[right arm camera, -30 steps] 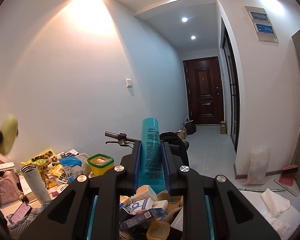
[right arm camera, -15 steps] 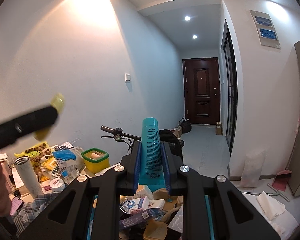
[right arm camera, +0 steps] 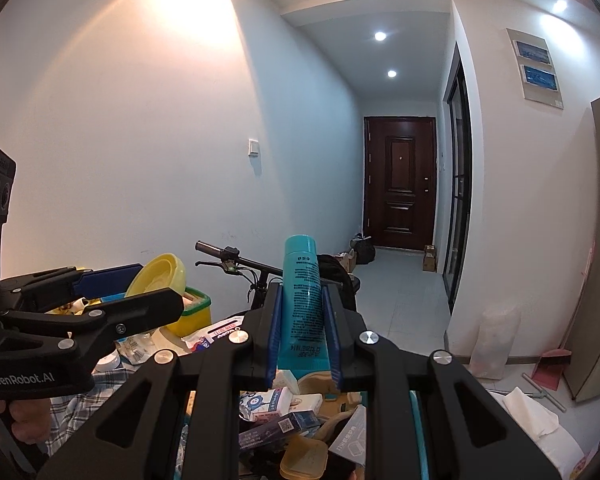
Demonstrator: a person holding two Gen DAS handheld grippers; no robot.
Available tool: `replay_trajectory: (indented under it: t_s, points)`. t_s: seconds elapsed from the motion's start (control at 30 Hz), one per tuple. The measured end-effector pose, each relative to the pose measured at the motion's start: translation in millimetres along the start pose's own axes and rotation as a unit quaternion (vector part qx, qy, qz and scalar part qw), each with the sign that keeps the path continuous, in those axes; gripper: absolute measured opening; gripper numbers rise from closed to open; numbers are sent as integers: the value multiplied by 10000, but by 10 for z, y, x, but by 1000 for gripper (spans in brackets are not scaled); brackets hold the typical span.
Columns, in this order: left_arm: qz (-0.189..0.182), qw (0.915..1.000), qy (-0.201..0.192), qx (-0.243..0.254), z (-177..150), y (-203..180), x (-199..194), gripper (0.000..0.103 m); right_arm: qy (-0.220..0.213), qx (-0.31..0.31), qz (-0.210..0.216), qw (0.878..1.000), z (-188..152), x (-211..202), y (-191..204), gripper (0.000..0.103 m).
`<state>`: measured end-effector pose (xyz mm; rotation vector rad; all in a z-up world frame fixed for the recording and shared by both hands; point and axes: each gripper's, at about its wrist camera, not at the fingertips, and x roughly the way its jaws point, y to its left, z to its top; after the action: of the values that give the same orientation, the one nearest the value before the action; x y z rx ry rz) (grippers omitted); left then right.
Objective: Organize objects
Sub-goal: 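Open the left tool, dropping the yellow lid into the basin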
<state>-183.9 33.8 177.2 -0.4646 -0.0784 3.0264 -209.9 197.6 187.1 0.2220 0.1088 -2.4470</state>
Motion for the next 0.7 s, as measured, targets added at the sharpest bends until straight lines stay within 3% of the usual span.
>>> replay_trajectory:
  t_s: [0.33, 0.4, 0.43, 0.47, 0.7]
  points:
    - [-158, 9998, 146, -11, -51, 62, 67, 61, 4, -52, 90, 9999, 6, -47, 38, 19]
    - [-211, 9995, 225, -34, -62, 66, 97, 69, -1, -53, 72, 10000, 8, -59, 25, 19]
    - [-192, 9995, 242, -44, -65, 67, 107, 88, -2, -55, 64, 10000, 10, -59, 27, 19]
    - [-152, 9997, 188, -51, -66, 69, 99, 96, -3, -61, 48, 10000, 10, -64, 26, 19]
    - [-80, 9997, 195, -88, -64, 94, 76, 96, -18, -29, -14, 10000, 15, -90, -5, 19]
